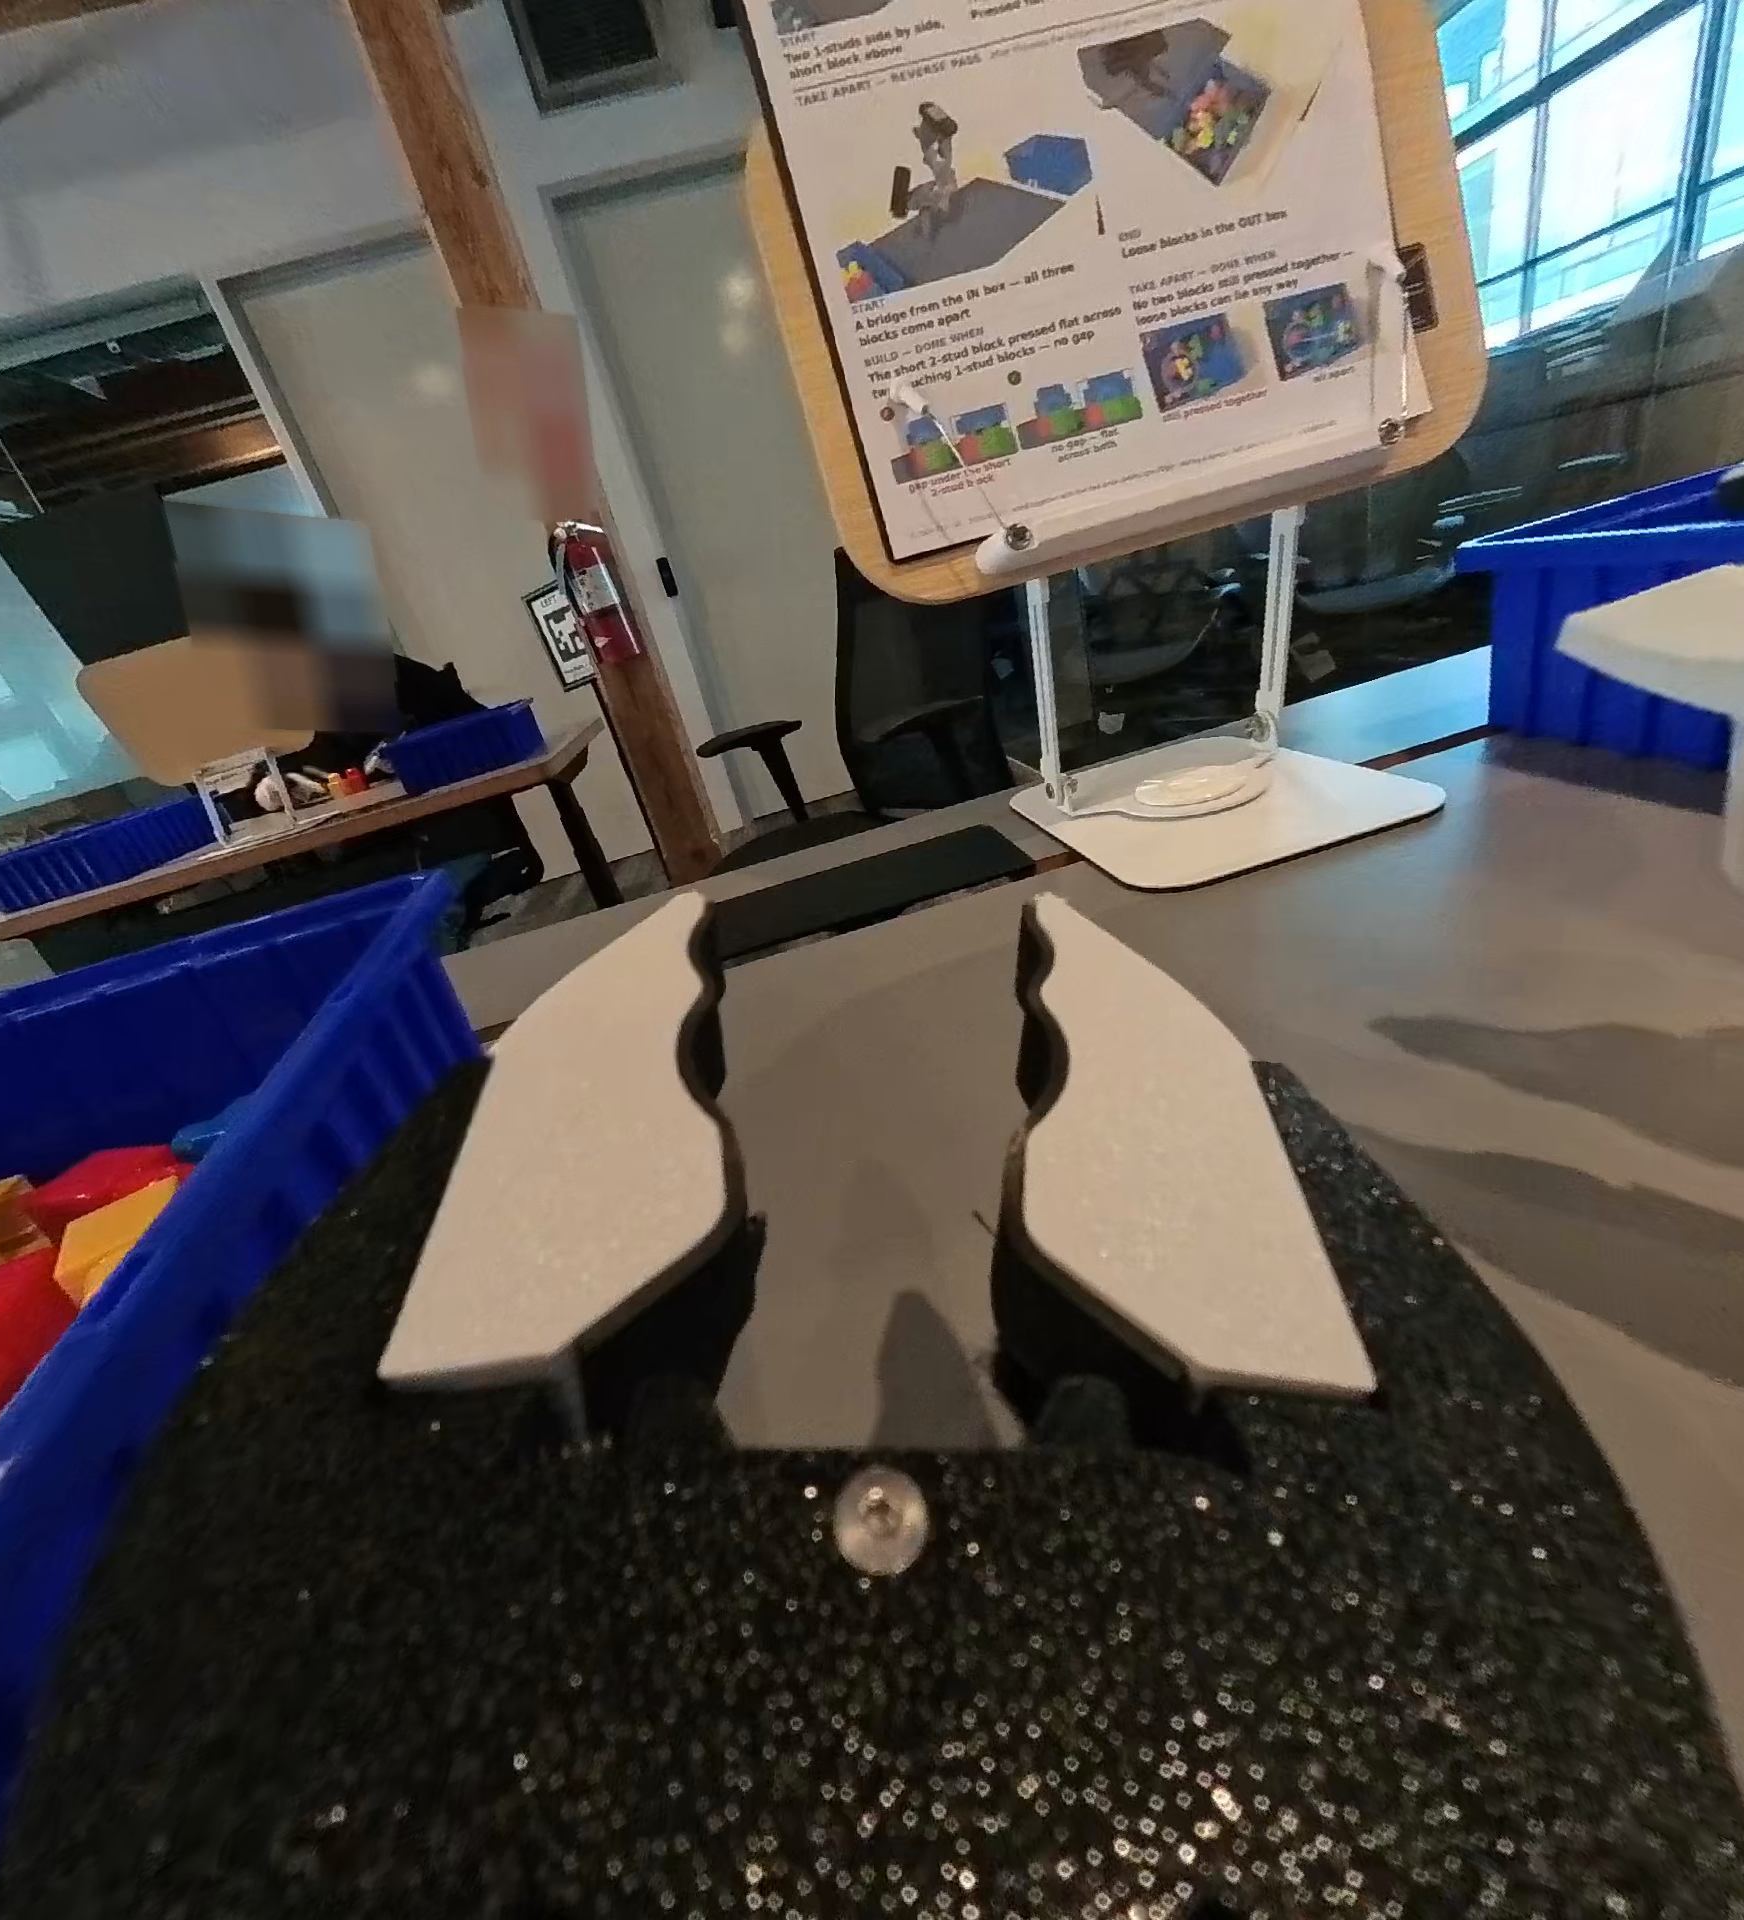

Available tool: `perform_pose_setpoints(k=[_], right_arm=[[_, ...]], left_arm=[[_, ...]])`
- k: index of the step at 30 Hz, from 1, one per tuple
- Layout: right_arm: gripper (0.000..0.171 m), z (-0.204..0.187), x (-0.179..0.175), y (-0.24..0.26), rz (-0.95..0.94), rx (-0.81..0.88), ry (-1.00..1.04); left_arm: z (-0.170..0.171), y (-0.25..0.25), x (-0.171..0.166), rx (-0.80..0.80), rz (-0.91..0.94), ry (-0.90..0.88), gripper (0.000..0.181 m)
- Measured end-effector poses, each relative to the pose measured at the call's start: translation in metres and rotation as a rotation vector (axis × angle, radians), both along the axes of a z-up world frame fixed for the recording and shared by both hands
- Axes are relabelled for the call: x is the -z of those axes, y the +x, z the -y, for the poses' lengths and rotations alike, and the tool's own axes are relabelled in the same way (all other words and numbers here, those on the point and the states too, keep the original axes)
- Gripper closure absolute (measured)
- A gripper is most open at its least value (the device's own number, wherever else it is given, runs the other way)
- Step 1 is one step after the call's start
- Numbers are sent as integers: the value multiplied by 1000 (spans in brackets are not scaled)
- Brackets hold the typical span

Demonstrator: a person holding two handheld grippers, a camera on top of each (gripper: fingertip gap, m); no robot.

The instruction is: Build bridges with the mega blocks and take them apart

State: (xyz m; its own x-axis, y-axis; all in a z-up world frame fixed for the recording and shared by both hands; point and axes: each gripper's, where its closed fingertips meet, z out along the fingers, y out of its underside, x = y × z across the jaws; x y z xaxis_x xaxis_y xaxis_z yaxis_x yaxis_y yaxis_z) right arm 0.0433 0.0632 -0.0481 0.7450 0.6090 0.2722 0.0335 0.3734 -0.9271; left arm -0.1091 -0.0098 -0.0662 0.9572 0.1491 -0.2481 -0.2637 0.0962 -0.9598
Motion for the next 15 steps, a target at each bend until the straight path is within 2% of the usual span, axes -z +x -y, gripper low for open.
perform_pose_setpoints(k=[15], right_arm=[[121,1,5,-3,12,-31,-21]], left_arm=[[2,18,-1,44,-45,-5,131]])
